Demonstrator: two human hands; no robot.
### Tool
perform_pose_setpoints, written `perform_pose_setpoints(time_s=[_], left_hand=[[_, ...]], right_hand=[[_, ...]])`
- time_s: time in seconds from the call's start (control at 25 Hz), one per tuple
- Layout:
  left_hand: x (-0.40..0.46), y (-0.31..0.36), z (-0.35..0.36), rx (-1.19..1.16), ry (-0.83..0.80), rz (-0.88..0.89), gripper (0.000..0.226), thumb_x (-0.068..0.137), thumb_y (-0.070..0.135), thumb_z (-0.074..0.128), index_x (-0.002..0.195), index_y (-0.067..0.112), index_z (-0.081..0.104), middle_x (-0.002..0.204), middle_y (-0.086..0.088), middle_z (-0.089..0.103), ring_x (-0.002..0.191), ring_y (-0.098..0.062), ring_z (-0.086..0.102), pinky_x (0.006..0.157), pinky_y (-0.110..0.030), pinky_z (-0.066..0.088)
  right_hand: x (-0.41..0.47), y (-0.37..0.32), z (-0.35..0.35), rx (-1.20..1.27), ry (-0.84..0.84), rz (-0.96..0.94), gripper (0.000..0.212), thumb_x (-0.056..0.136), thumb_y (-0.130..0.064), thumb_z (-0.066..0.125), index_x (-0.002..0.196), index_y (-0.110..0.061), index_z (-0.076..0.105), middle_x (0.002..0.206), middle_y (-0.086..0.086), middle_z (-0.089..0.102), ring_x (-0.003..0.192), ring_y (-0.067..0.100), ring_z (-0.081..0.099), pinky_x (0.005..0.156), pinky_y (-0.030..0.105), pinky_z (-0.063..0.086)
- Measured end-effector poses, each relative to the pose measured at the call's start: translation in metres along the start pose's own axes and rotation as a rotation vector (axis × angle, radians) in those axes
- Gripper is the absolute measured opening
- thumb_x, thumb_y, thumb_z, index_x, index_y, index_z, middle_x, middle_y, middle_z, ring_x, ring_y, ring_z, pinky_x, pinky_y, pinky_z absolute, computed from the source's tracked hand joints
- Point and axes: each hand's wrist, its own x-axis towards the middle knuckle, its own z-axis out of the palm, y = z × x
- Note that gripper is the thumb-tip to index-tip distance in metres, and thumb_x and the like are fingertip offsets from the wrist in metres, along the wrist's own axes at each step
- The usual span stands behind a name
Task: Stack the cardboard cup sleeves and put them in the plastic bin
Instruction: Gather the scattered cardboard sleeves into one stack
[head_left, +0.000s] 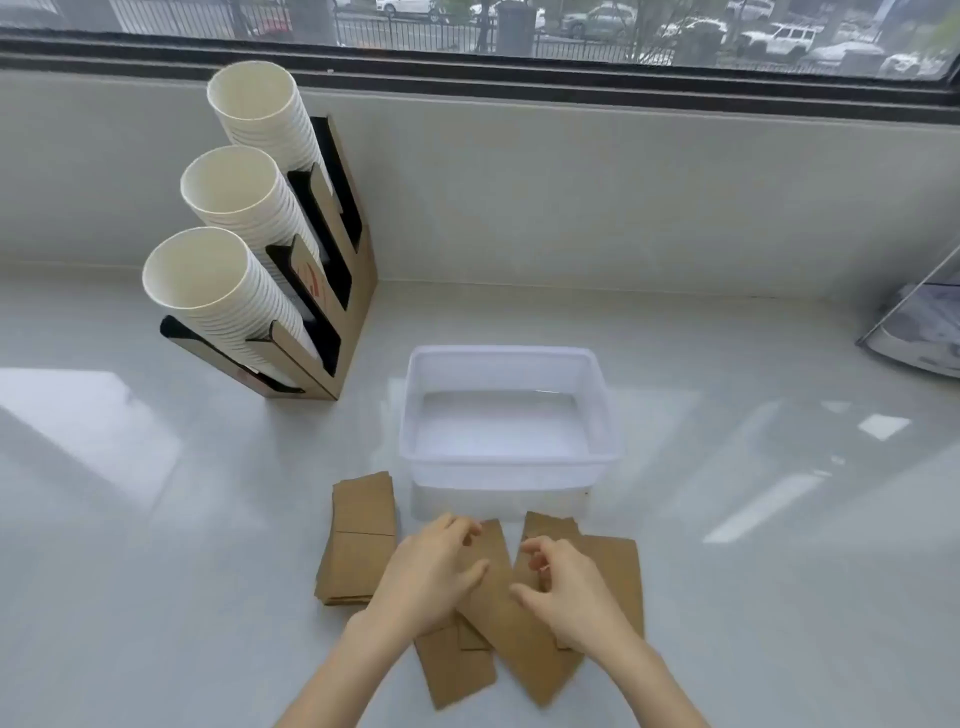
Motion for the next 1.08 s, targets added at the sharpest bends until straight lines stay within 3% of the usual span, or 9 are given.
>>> perform_pose_setpoints(time_s=[0.2, 0.44, 0.64, 0.76, 0.88, 0.96, 1.08], left_hand=[[-0.001, -0.003, 0.026, 0.09, -0.097, -0.059, 0.04, 0.086, 0.034, 0.049, 0.122, 0.018, 0.044, 0.125, 0.0, 0.049, 0.115, -0.016, 0.05, 0.096, -0.033, 0.04], [0.0, -0.003, 0.035, 0.063, -0.108, -0.083, 0.04, 0.085, 0.031, 0.049, 0.122, 0.017, 0.043, 0.122, -0.003, 0.048, 0.115, -0.019, 0.049, 0.099, -0.034, 0.04], [-0.001, -0.004, 0.036, -0.038, -0.098, -0.112, 0.037, 0.084, 0.03, 0.052, 0.117, 0.016, 0.045, 0.114, -0.002, 0.05, 0.108, -0.02, 0.051, 0.092, -0.033, 0.044], [-0.001, -0.005, 0.033, -0.119, -0.077, -0.111, 0.022, 0.084, 0.025, 0.053, 0.101, 0.014, 0.046, 0.094, 0.001, 0.047, 0.088, -0.016, 0.048, 0.078, -0.026, 0.041], [0.0, -0.005, 0.026, -0.192, -0.049, -0.112, 0.017, 0.085, 0.022, 0.052, 0.099, 0.015, 0.045, 0.084, 0.006, 0.044, 0.082, -0.013, 0.044, 0.07, -0.022, 0.033], [0.0, -0.006, 0.019, -0.256, -0.028, -0.133, 0.017, 0.086, 0.02, 0.05, 0.103, 0.016, 0.047, 0.088, 0.007, 0.046, 0.084, -0.013, 0.045, 0.067, -0.019, 0.034], [-0.001, -0.008, 0.008, -0.316, 0.011, -0.145, 0.011, 0.087, 0.019, 0.048, 0.098, 0.02, 0.048, 0.099, 0.002, 0.052, 0.086, -0.012, 0.048, 0.063, -0.011, 0.036]], right_hand=[[-0.004, -0.001, 0.02, -0.217, -0.055, 0.018, 0.057, 0.075, -0.041, 0.058, 0.126, -0.021, 0.042, 0.124, 0.0, 0.039, 0.119, 0.019, 0.036, 0.099, 0.03, 0.035], [-0.001, -0.003, 0.026, -0.257, 0.013, 0.039, 0.041, 0.078, -0.031, 0.061, 0.114, -0.018, 0.044, 0.122, 0.002, 0.041, 0.116, 0.022, 0.038, 0.093, 0.032, 0.034], [0.0, -0.003, 0.023, -0.194, 0.027, 0.028, 0.026, 0.08, -0.029, 0.058, 0.097, -0.024, 0.038, 0.109, -0.005, 0.047, 0.113, 0.019, 0.04, 0.087, 0.031, 0.03], [-0.001, -0.003, 0.021, -0.149, 0.034, -0.006, 0.024, 0.081, -0.028, 0.056, 0.091, -0.027, 0.035, 0.097, -0.01, 0.042, 0.109, 0.016, 0.042, 0.081, 0.028, 0.026], [0.0, -0.002, 0.017, 0.016, 0.063, -0.009, 0.013, 0.084, -0.032, 0.054, 0.092, -0.029, 0.042, 0.095, -0.011, 0.051, 0.101, 0.013, 0.05, 0.09, 0.031, 0.037], [0.001, 0.0, 0.011, 0.175, 0.148, 0.032, 0.01, 0.087, -0.032, 0.051, 0.096, -0.03, 0.048, 0.097, -0.008, 0.056, 0.096, 0.012, 0.055, 0.094, 0.037, 0.044], [0.002, 0.007, 0.002, 0.038, 0.251, 0.118, 0.034, 0.089, -0.037, 0.048, 0.119, -0.023, 0.043, 0.117, 0.001, 0.049, 0.112, 0.019, 0.048, 0.097, 0.034, 0.04]])
